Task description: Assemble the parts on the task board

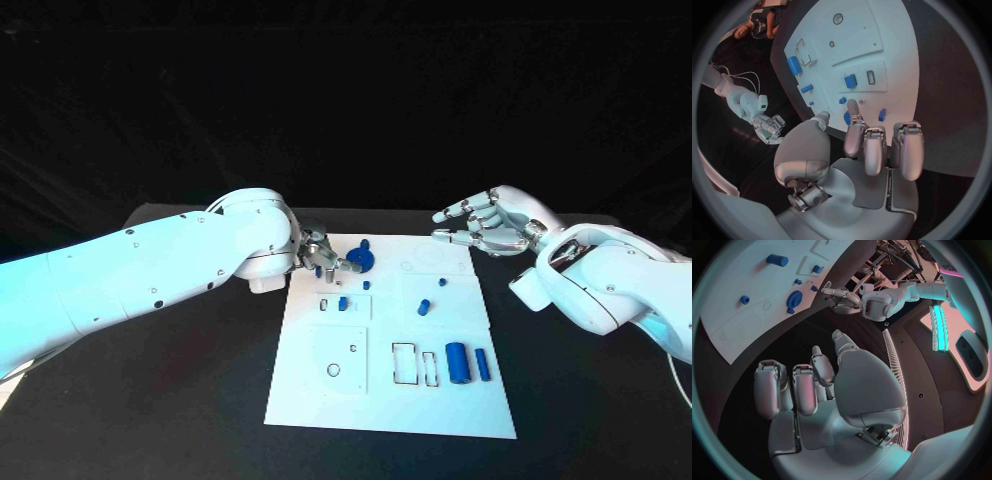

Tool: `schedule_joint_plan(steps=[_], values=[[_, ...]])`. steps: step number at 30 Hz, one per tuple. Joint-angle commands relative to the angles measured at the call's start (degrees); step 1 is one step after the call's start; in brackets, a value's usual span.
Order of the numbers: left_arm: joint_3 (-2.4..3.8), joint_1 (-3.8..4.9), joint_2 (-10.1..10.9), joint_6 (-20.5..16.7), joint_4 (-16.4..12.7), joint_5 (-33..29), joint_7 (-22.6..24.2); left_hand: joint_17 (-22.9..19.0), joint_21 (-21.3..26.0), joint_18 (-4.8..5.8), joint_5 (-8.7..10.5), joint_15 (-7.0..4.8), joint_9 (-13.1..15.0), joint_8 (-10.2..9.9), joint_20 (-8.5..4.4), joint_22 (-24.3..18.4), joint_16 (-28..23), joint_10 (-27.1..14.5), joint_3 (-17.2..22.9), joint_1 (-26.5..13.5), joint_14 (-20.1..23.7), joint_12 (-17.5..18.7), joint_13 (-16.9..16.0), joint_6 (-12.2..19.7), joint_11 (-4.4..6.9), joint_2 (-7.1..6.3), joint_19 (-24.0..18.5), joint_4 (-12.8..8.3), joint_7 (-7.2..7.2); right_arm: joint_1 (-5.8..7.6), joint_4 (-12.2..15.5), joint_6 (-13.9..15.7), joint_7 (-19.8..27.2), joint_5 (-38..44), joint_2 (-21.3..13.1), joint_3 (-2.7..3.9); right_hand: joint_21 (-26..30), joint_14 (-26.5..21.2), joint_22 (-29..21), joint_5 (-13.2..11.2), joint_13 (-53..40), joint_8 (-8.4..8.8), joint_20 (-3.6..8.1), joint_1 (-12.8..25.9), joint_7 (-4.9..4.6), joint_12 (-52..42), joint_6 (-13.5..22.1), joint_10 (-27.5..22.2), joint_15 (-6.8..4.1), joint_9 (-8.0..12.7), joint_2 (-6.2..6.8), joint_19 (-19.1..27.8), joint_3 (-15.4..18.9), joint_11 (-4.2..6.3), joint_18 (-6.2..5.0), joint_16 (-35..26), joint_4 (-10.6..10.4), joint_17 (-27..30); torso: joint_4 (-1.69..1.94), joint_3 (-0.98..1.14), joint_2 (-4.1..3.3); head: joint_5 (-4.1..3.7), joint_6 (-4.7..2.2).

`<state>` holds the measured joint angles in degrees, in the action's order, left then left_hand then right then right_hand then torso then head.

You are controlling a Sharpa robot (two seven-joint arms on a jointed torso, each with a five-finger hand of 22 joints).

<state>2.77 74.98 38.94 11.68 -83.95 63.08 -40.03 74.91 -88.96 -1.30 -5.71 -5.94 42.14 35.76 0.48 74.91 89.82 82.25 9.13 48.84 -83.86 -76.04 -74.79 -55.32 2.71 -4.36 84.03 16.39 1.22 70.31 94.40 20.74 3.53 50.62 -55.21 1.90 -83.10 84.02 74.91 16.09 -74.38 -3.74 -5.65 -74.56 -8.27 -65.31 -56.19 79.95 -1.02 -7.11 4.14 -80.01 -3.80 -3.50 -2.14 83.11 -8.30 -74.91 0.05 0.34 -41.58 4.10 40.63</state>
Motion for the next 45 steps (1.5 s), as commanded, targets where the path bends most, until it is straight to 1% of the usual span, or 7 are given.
schedule_joint_plan(steps=[1,4,9,13,24,32,45], values=[[0.1,0.7,-0.4,3.0,1.6,-0.8,-3.5,15.1,0.8,0.65,-0.21,0.21,-0.6,-1.1,0.01,12.6,0.2,-1.0,0.9,6.2,-6.1,1.0,0.9,1.4,-0.26,0.72,4.9,-2.1,0.25,-0.04,-0.1,-0.8,0.1,0.3,0.1,-0.04,0.3,3.2,2.1,0.1,0.0,-0.21,0.09,0.5,0.09,0.1,-0.5,-0.2,0.12,-0.1,-0.08,0.3,0.3,0.33,-1.11,-0.4,0.0,-2.4,0.04,0.0,-0.08,0.05,-0.11],[0.14,1.28,-1.3,3.9,4.1,-0.9,-3.4,15.1,1.8,0.35,-0.3,1.01,-2.7,-3.9,0.67,11.4,0.2,-2.3,2.6,11.9,-6.1,2.9,2.8,2.9,-1.22,1.67,4.3,-2.9,1.39,-0.04,-0.2,-0.8,0.1,0.3,0.2,-0.08,0.3,3.2,2.1,0.1,0.0,-0.21,0.09,0.5,0.09,0.1,-0.5,-0.2,0.12,-0.1,-0.08,0.3,0.3,0.33,-1.11,-0.4,0.0,-2.4,0.03,-0.1,-0.08,-0.01,-0.12],[0.17,2.02,-3.4,4.0,8.6,-0.7,-2.6,15.1,2.2,0.24,-0.18,1.74,-4.9,-6.3,1.4,11.0,0.2,-2.9,1.7,12.6,-6.1,3.7,3.7,3.6,-2.06,0.37,4.1,-1.2,2.37,-0.04,-0.3,-0.8,0.1,0.3,0.3,-0.11,0.3,3.2,2.1,0.1,0.0,-0.21,0.09,0.5,0.09,0.1,-0.5,-0.2,0.12,-0.1,-0.08,0.3,0.3,0.33,-1.11,-0.4,0.0,-2.4,-0.04,-0.09,-0.13,0.17,-0.22],[0.19,2.38,-5.2,5.5,12.5,0.5,-1.9,15.1,2.1,0.26,-0.07,1.75,-5.3,-6.0,1.54,11.2,0.2,-2.8,0.3,12.7,-6.1,3.6,3.7,2.4,-1.98,-0.47,4.2,-0.2,2.18,-0.04,-0.4,-0.8,0.1,0.3,0.5,-0.11,0.4,3.2,2.1,0.1,0.0,-0.21,0.09,0.5,0.1,0.1,-0.5,-0.2,0.12,-0.1,-0.1,0.3,0.4,0.34,-1.11,-0.4,0.0,-2.4,-0.05,-0.13,-0.13,0.13,-0.23],[-0.12,2.61,-9.1,10.0,20.2,2.3,-1.8,15.1,1.9,0.34,-0.06,1.56,-5.0,-5.3,1.45,11.5,0.2,-2.6,-0.5,13.2,-6.1,3.4,3.5,1.6,-1.73,-0.14,4.4,0.1,1.87,-0.05,-0.4,-0.8,0.1,0.3,0.7,-0.12,0.4,3.2,2.1,0.2,0.0,-0.21,0.09,0.5,0.11,0.1,-0.5,-0.2,0.11,-0.1,-0.13,0.3,0.4,0.35,-1.12,-0.4,0.0,-2.3,-0.06,-0.18,-0.17,0.09,-0.06],[-0.36,2.59,-10.6,10.8,22.8,3.0,-1.3,15.1,1.7,0.39,0.01,1.5,-4.8,-5.0,1.38,11.7,0.2,-2.5,-1.3,12.9,-6.1,3.2,3.3,1.5,-1.66,-0.07,4.4,0.3,1.79,-0.07,-0.5,-0.8,0.1,0.3,0.8,-0.12,0.4,3.2,2.1,0.3,0.0,-0.21,0.1,0.4,0.13,0.1,-0.5,-0.2,0.1,-0.1,-0.18,0.3,0.4,0.36,-1.12,-0.4,0.0,-2.4,0.04,-0.09,-0.07,0.16,0.13],[-0.91,2.5,-11.2,13.0,23.3,1.9,-0.3,15.1,1.5,0.47,-0.08,1.42,-4.6,-4.8,1.32,12.0,0.2,-2.3,-1.5,13.2,-6.1,2.9,3.1,1.5,-1.56,0.5,4.6,0.1,1.67,-0.1,-0.6,-0.9,0.1,0.4,1.0,-0.12,0.4,3.2,2.1,0.3,0.0,-0.21,0.1,0.4,0.13,0.1,-0.5,-0.2,0.1,-0.1,-0.18,0.3,0.4,0.36,-1.12,-0.4,0.0,-2.4,0.04,-0.08,-0.01,0.23,0.28]])
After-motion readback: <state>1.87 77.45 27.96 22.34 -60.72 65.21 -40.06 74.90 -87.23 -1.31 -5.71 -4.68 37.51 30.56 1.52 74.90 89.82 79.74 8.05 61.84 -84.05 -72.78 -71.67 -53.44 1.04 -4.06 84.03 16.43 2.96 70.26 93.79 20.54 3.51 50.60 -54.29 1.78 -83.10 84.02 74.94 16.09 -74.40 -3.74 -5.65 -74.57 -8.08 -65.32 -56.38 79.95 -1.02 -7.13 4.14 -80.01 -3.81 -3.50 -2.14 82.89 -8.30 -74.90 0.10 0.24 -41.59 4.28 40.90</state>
